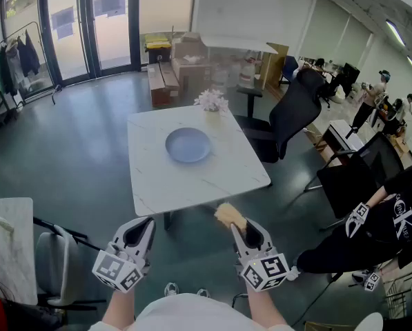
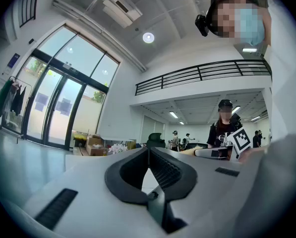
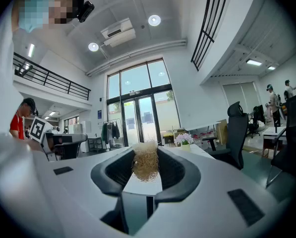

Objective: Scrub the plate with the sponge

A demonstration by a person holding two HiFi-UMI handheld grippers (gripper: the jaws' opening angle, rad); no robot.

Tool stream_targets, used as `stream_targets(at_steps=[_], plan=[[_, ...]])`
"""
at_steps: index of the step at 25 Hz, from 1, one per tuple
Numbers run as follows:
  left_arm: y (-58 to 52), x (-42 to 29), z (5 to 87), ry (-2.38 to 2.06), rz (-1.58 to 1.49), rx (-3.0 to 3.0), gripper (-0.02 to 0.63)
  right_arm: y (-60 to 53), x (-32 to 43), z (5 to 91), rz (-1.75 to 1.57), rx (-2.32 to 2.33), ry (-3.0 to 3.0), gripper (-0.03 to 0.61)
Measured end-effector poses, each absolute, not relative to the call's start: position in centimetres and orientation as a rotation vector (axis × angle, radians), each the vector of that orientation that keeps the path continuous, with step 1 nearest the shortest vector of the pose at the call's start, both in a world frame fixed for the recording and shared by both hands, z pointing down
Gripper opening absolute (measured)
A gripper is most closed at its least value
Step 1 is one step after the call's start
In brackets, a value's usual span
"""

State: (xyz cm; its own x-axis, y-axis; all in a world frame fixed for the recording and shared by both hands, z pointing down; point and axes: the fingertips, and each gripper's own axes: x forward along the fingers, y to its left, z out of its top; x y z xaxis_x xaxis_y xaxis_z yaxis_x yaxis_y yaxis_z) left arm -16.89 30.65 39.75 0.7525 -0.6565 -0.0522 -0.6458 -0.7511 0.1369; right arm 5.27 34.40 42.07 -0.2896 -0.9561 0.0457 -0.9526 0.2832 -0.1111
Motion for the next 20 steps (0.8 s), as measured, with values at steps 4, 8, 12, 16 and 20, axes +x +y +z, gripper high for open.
stream_targets(at_steps=[4,8,12,16,20], plan=[[30.7,-16.7,39.4,-1.053,-0.147,2.827,0.037,34.5,5.5,41.8,-0.184,-1.850,2.494,0.144],[30.7,-16.3,39.7,-1.052,-0.147,2.823,0.037,34.5,5.9,42.1,-0.186,-1.839,2.495,0.144],[30.9,-15.8,39.9,-1.057,-0.136,2.823,0.037,34.5,6.4,42.1,-0.187,-1.822,2.487,0.146],[31.3,-15.2,39.7,-1.073,-0.129,2.815,0.037,34.7,7.0,41.9,-0.208,-1.793,2.490,0.146],[31.9,-14.6,40.4,-1.101,-0.108,2.799,0.037,35.0,7.5,42.5,-0.236,-1.762,2.508,0.146]])
